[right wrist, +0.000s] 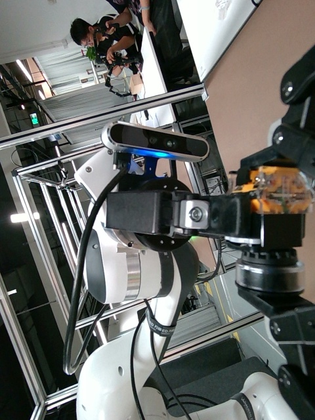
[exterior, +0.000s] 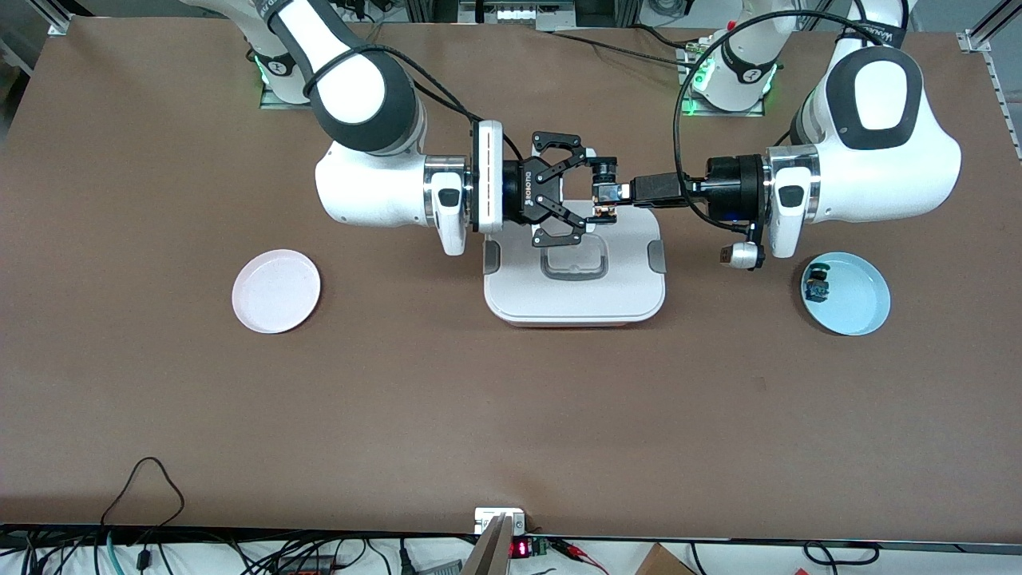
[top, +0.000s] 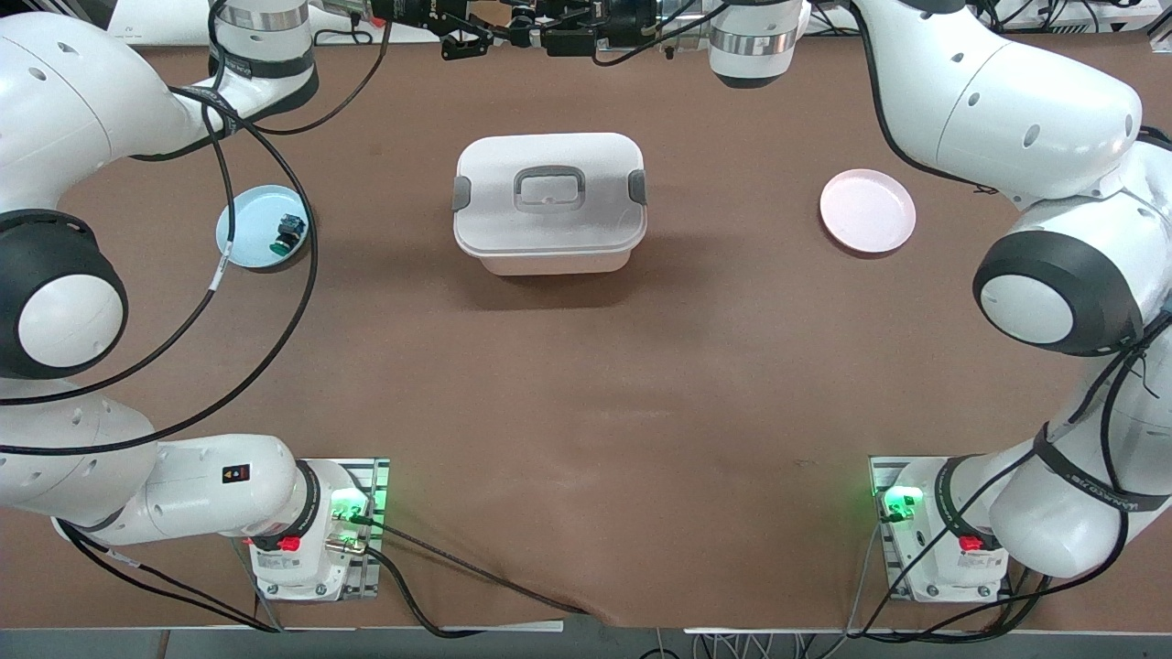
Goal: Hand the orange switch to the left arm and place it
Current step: 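Grasp the switch with the left gripper and open the right gripper, then carry the switch with the left gripper while the right gripper withdraws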
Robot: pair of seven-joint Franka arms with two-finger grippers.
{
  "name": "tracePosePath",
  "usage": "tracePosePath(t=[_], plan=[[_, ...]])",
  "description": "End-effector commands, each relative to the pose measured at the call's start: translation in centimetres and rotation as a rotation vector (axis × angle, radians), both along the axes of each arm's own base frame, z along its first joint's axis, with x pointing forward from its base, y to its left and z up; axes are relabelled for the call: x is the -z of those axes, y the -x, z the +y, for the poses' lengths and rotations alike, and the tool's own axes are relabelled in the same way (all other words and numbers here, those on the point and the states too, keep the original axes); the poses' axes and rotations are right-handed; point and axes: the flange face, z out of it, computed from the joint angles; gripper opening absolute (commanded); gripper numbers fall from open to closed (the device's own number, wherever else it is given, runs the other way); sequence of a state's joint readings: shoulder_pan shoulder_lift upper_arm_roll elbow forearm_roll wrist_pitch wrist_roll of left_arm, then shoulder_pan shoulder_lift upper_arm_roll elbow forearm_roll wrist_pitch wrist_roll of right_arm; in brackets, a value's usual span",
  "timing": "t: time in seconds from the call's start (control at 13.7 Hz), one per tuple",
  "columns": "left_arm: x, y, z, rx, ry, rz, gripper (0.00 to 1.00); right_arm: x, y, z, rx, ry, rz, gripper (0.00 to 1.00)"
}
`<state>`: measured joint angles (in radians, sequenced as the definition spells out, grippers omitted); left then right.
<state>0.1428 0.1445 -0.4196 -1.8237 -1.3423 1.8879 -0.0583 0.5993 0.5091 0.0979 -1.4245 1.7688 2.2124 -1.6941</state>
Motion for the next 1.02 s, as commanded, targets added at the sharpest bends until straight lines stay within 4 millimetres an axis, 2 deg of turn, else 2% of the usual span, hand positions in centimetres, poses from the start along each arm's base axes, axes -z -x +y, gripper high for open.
tracePosePath(t=[0.0, 0.37, 0.58, 0.73, 0.95], plan=[[0.3, 0.1, -0.3, 0.007, 0.029, -0.014, 0.00, -0.7, -0.2, 0.6, 0.013, -0.030, 0.007, 0.99], [-0.1, 0.1, 0.9, 0.012, 0.028, -0.003, 0.00, -0.9, -0.2, 0.7, 0.029, -0.069, 0.041, 1.00], [0.0, -0.2, 3.7, 0.033, 0.023, 0.009, 0.00, -1.0, -0.3, 0.3, 0.030, -0.072, 0.043, 1.00], [0.5, -0.1, 6.2, 0.086, -0.050, 0.007, 0.00, -0.8, -0.5, 0.0, 0.034, -0.072, 0.044, 1.00], [0.8, 0.3, 10.3, 0.152, -0.136, 0.021, 0.00, -0.7, -1.5, -1.7, 0.060, -0.058, 0.040, 1.00]])
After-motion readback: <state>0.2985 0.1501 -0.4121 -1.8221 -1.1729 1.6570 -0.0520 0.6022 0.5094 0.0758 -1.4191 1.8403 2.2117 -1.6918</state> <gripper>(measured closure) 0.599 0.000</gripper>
